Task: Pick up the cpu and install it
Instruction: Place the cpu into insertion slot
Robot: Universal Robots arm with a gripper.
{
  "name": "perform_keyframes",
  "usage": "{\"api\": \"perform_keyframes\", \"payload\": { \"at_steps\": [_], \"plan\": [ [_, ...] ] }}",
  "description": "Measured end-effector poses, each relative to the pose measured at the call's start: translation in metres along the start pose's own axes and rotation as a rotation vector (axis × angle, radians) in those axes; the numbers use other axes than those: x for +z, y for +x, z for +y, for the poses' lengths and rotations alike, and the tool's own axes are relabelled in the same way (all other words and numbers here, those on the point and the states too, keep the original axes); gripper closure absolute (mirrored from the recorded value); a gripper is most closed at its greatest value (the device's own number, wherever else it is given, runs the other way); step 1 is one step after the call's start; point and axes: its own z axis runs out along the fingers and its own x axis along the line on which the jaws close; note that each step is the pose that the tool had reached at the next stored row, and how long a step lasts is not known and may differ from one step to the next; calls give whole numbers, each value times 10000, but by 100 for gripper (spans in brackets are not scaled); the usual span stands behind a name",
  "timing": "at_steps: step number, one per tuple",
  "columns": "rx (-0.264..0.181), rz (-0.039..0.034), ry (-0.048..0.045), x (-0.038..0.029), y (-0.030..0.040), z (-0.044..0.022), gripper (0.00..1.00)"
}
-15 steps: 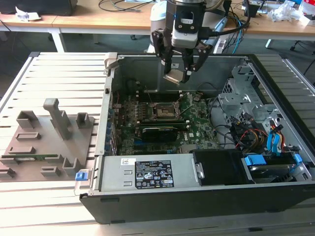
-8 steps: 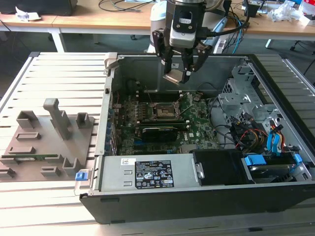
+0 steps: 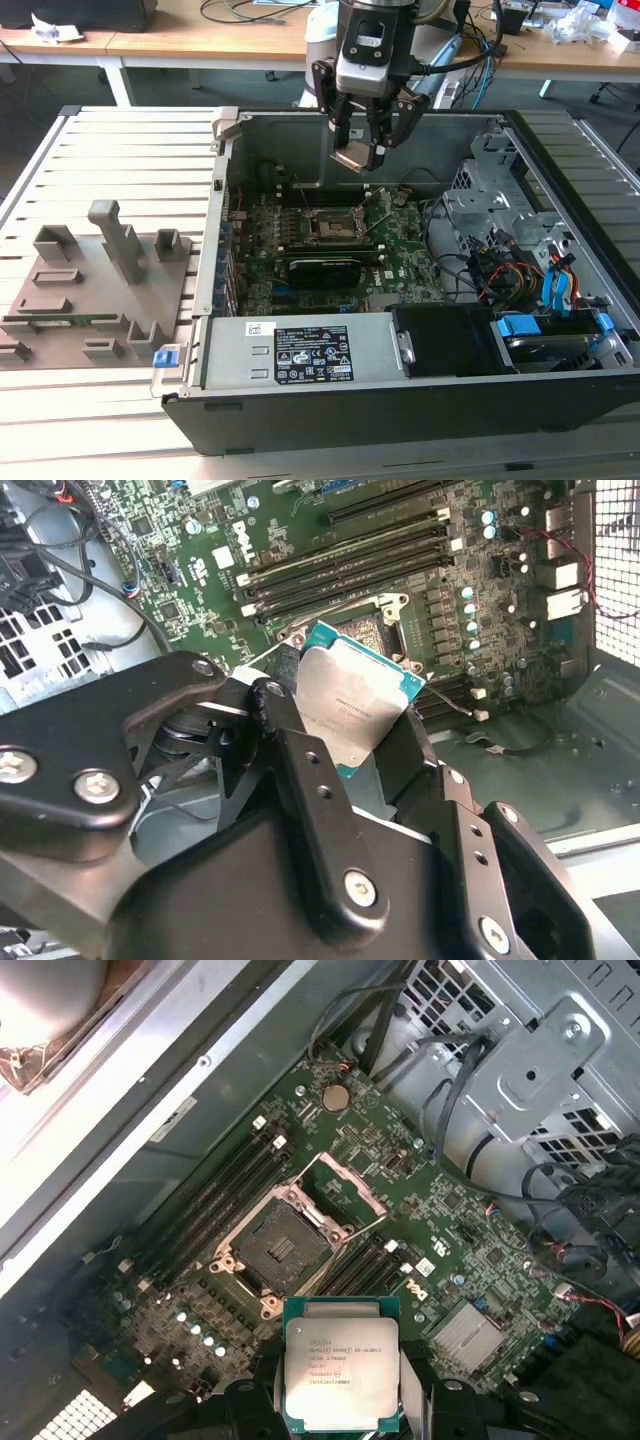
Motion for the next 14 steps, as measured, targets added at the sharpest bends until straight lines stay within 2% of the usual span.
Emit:
{"api": "perform_keyframes", "payload": {
  "at_steps": [5, 14],
  "plan": [
    [576, -7, 61, 0, 0, 0, 45],
    [1314, -18, 140, 0, 0, 0, 45]
  ]
}}
